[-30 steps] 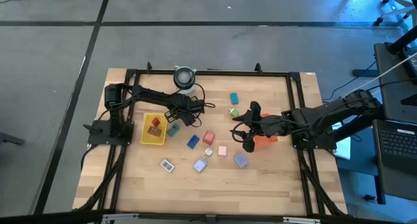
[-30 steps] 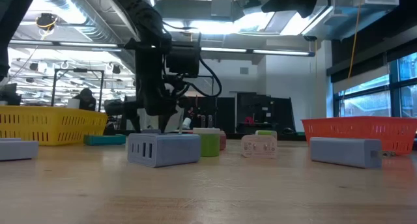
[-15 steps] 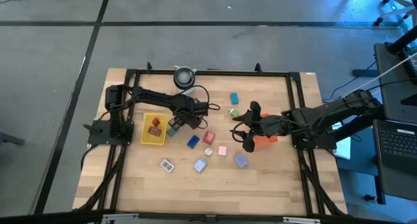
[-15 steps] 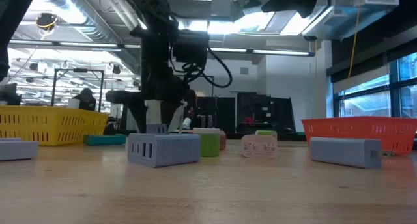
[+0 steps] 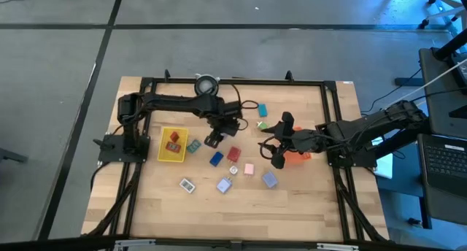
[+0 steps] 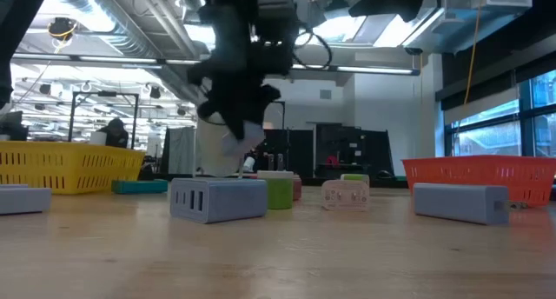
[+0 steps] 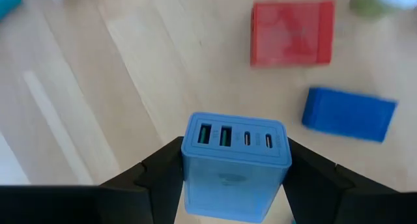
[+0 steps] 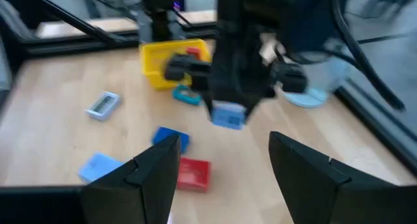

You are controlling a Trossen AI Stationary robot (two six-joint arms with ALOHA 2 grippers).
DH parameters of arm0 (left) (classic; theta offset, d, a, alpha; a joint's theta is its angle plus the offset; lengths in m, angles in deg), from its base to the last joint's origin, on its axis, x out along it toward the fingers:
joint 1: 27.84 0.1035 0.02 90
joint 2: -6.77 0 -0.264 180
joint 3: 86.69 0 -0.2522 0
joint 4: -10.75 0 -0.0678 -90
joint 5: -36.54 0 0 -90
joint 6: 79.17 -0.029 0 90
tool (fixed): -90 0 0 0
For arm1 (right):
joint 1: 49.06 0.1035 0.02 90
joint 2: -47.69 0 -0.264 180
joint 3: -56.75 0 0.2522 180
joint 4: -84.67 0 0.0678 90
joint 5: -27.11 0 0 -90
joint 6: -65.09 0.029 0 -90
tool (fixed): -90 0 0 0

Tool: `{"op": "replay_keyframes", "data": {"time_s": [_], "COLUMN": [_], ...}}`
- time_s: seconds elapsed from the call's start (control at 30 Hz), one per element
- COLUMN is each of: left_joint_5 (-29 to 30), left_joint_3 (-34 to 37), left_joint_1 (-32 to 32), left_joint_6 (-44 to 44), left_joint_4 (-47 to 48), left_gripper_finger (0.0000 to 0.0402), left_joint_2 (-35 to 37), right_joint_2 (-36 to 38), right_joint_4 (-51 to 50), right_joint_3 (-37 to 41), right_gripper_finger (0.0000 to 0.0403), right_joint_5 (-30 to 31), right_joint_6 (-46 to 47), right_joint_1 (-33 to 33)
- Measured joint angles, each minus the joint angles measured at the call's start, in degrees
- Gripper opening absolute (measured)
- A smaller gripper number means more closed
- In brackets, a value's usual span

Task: Pick & Place Office items
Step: Put the top light purple charger adapter into the orange basket

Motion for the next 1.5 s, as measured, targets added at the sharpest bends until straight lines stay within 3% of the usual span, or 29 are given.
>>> {"op": "replay_keyframes", "data": {"time_s": [0.37,0.6,0.87,1.0,1.13,1.27,1.5], "left_joint_5": [-10.48,-19.91,-23.43,-22.47,-21.38,-20.72,-18.9], "left_joint_3": [-5.59,-5.62,-5.66,-4.17,3.24,14.9,41.24], "left_joint_1": [2.14,5.89,9.05,9.14,9.14,9.94,10.6], "left_joint_6": [6.66,12.4,14.91,16.01,18.14,22.38,35.29], "left_joint_4": [0.25,-11.11,-15.93,-16.39,-23.2,-33.48,-67.36], "left_gripper_finger": [0.0212,0.0211,0.0211,0.0211,0.0211,0.0211,0.0211], "left_joint_2": [0.72,7.24,17.85,22.27,28.38,35.74,49.88], "right_joint_2": [8.81,12.37,12.7,12.7,12.07,9.18,1.24], "right_joint_4": [-10.45,-15.94,-16.86,-16.25,-13.34,-9.58,-5.38], "right_joint_3": [0.02,0.02,0.02,0.02,0.01,0.0,0.02], "right_gripper_finger": [0.0233,0.0233,0.0233,0.0233,0.0233,0.0233,0.0233], "right_joint_5": [8.46,11.69,11.76,12.98,14.73,15.1,21.37], "right_joint_6": [2.14,4.97,5.32,6.29,5.84,2.62,-0.5], "right_joint_1": [0.27,0.27,0.12,0.12,0.12,0.12,0.12]}}
